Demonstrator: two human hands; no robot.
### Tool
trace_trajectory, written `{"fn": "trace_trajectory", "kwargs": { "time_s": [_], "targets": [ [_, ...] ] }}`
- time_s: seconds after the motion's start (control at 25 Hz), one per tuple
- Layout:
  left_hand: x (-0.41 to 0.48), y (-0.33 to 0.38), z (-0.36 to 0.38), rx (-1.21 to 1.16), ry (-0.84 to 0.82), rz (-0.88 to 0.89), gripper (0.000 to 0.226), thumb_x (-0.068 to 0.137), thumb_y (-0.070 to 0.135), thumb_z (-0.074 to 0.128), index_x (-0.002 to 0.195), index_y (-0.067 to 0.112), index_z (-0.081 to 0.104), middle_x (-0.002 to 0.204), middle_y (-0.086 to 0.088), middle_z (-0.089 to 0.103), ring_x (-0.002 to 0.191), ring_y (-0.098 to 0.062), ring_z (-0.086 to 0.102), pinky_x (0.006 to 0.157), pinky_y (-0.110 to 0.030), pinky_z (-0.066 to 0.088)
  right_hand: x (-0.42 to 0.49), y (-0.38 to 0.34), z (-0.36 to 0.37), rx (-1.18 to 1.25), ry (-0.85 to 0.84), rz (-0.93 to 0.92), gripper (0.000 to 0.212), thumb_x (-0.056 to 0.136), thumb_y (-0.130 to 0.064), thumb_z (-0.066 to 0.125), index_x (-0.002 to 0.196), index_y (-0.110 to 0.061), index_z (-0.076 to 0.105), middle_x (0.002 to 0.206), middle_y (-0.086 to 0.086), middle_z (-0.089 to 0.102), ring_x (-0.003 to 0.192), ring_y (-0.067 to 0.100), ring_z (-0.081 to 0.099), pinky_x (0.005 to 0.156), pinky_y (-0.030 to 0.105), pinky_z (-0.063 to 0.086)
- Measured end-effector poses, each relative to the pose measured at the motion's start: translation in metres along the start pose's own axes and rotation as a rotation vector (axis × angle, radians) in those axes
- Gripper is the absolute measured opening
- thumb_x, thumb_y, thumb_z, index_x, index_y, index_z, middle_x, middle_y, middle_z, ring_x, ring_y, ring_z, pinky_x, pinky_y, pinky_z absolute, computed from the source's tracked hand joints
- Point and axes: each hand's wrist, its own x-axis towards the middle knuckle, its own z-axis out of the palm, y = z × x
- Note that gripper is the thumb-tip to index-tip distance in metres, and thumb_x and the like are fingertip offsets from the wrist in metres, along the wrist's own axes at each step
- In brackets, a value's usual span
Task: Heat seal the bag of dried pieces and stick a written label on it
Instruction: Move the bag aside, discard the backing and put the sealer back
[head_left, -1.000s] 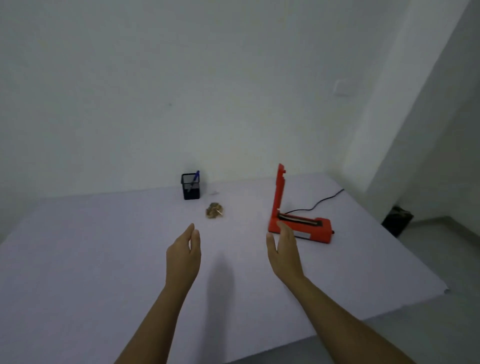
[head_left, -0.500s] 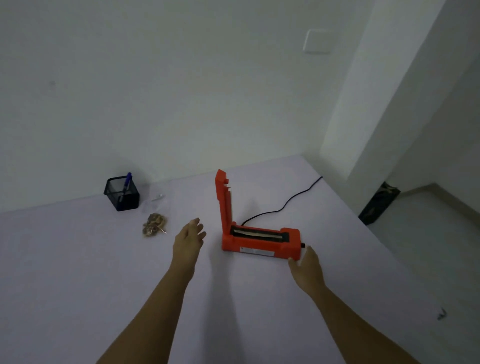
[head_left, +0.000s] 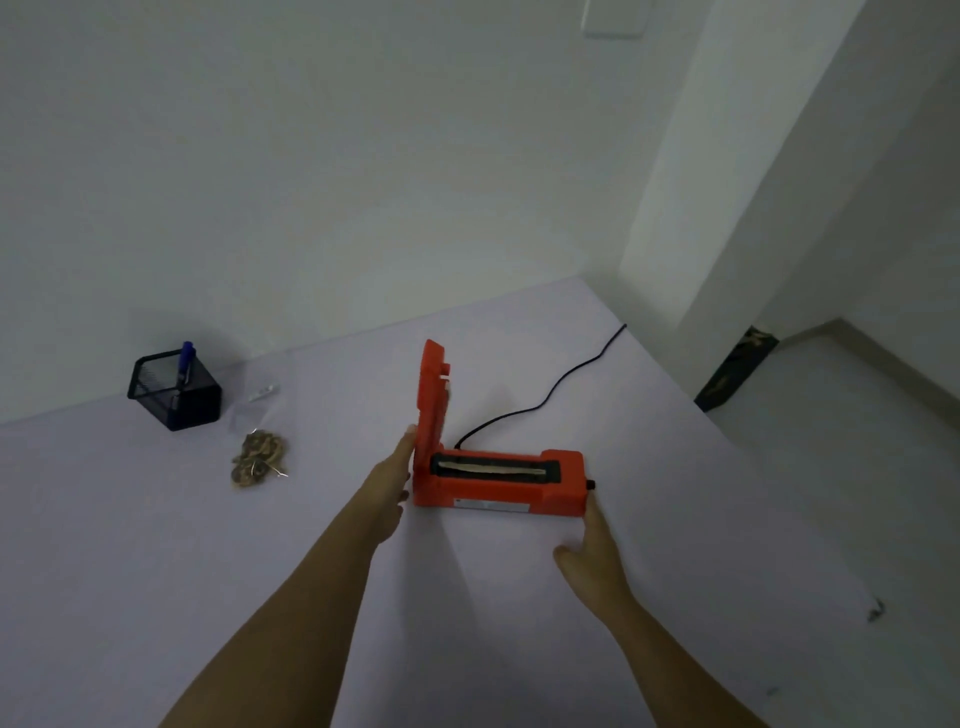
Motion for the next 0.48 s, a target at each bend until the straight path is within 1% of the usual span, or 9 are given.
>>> {"fn": "trace_trajectory", "kwargs": {
  "time_s": [0.08, 0.2, 0.24, 0.28, 0.32, 0.36, 0.4, 0.44, 0.48],
  "targets": [
    [0.001, -0.002, 0.006, 0.074, -0.012, 0.026, 0.077, 0.085, 0.068, 0.038, 0.135, 0.011, 0.043, 0.142, -0.011, 0.04, 0.13, -0.031, 0.037, 0.107, -0.043, 0.026, 0.001, 0.002, -0.001, 0.01, -0.02, 0.021, 0.092, 0.073, 0.013, 0.05, 0.146, -0.029, 0.013, 0.124, -0.001, 0.045, 0.091, 0.02, 0.058, 0.069, 0.025, 0.05],
    [0.008, -0.008, 0.013, 0.224, 0.063, 0.073, 0.106, 0.057, 0.086, 0.048, 0.131, 0.01, 0.048, 0.134, -0.011, 0.051, 0.115, -0.028, 0.05, 0.098, -0.04, 0.039, 0.008, 0.003, -0.003, 0.053, -0.058, 0.069, 0.094, 0.074, 0.015, 0.047, 0.146, -0.032, 0.01, 0.118, -0.002, 0.048, 0.074, 0.015, 0.056, 0.057, 0.02, 0.047],
    [0.011, -0.009, 0.015, 0.237, 0.09, 0.086, 0.107, 0.055, 0.085, 0.051, 0.13, 0.009, 0.049, 0.131, -0.011, 0.053, 0.11, -0.026, 0.052, 0.094, -0.039, 0.042, 0.012, 0.003, -0.005, 0.07, -0.074, 0.076, 0.094, 0.075, 0.015, 0.047, 0.146, -0.034, 0.009, 0.119, -0.001, 0.048, 0.073, 0.014, 0.056, 0.057, 0.02, 0.048],
    [0.013, -0.01, 0.018, 0.231, 0.125, 0.094, 0.099, 0.061, 0.08, 0.056, 0.129, 0.008, 0.049, 0.129, -0.011, 0.054, 0.105, -0.024, 0.052, 0.09, -0.036, 0.043, 0.018, 0.002, -0.006, 0.09, -0.09, 0.077, 0.096, 0.075, 0.015, 0.049, 0.145, -0.035, 0.008, 0.123, -0.001, 0.047, 0.075, 0.014, 0.056, 0.06, 0.021, 0.049],
    [0.017, -0.01, 0.019, 0.229, 0.168, 0.097, 0.089, 0.068, 0.072, 0.059, 0.127, 0.006, 0.049, 0.127, -0.012, 0.054, 0.101, -0.023, 0.051, 0.086, -0.033, 0.042, 0.025, -0.001, -0.007, 0.115, -0.112, 0.073, 0.097, 0.074, 0.011, 0.054, 0.145, -0.036, 0.007, 0.13, -0.003, 0.044, 0.085, 0.014, 0.058, 0.068, 0.023, 0.05],
    [0.021, -0.01, 0.021, 0.232, 0.216, 0.093, 0.081, 0.073, 0.065, 0.061, 0.126, 0.005, 0.05, 0.125, -0.013, 0.055, 0.097, -0.022, 0.05, 0.083, -0.032, 0.042, 0.031, -0.005, -0.007, 0.142, -0.136, 0.051, 0.099, 0.072, 0.002, 0.062, 0.145, -0.037, 0.007, 0.136, -0.006, 0.039, 0.101, 0.014, 0.056, 0.082, 0.026, 0.048],
    [0.027, -0.011, 0.022, 0.24, 0.266, 0.092, 0.077, 0.075, 0.062, 0.062, 0.125, 0.005, 0.05, 0.124, -0.013, 0.055, 0.096, -0.022, 0.049, 0.083, -0.032, 0.042, 0.037, -0.011, -0.007, 0.169, -0.164, 0.026, 0.102, 0.069, -0.013, 0.07, 0.146, -0.039, 0.008, 0.142, -0.01, 0.034, 0.119, 0.013, 0.046, 0.096, 0.029, 0.041],
    [0.033, -0.009, 0.022, 0.238, 0.313, 0.091, 0.076, 0.075, 0.06, 0.063, 0.125, 0.004, 0.049, 0.124, -0.014, 0.055, 0.095, -0.023, 0.049, 0.083, -0.033, 0.042, 0.045, -0.017, -0.005, 0.197, -0.192, 0.002, 0.105, 0.065, -0.031, 0.075, 0.146, -0.039, 0.007, 0.145, -0.014, 0.029, 0.13, 0.009, 0.034, 0.104, 0.031, 0.032],
    [0.04, -0.006, 0.023, 0.23, 0.353, 0.095, 0.077, 0.075, 0.06, 0.063, 0.124, 0.004, 0.049, 0.123, -0.015, 0.055, 0.094, -0.023, 0.048, 0.083, -0.035, 0.042, 0.055, -0.023, -0.002, 0.216, -0.216, -0.012, 0.11, 0.06, -0.046, 0.075, 0.146, -0.039, 0.006, 0.148, -0.015, 0.025, 0.135, 0.007, 0.025, 0.108, 0.032, 0.025]
  ]
}}
